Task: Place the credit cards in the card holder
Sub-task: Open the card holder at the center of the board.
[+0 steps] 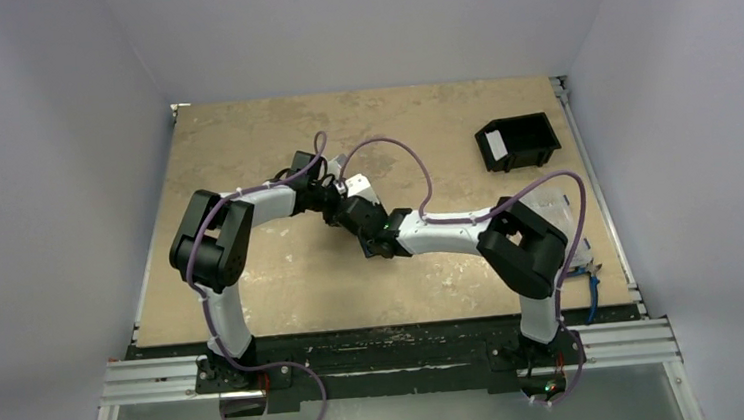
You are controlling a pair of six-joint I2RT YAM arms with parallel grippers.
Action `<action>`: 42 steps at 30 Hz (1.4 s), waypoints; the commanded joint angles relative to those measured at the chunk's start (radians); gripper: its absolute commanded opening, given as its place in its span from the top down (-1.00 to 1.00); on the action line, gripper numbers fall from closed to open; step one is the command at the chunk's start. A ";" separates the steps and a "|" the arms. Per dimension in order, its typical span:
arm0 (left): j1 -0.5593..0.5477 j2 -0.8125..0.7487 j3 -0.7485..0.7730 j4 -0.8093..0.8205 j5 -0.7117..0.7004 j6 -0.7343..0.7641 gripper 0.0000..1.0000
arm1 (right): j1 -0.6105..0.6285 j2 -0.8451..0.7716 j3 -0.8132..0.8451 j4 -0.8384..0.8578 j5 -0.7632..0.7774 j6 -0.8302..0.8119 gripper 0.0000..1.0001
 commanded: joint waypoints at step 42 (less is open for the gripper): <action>-0.079 -0.344 -0.182 -0.112 -0.476 -0.035 -0.20 | -0.441 -0.223 -0.519 0.796 -1.027 0.522 1.00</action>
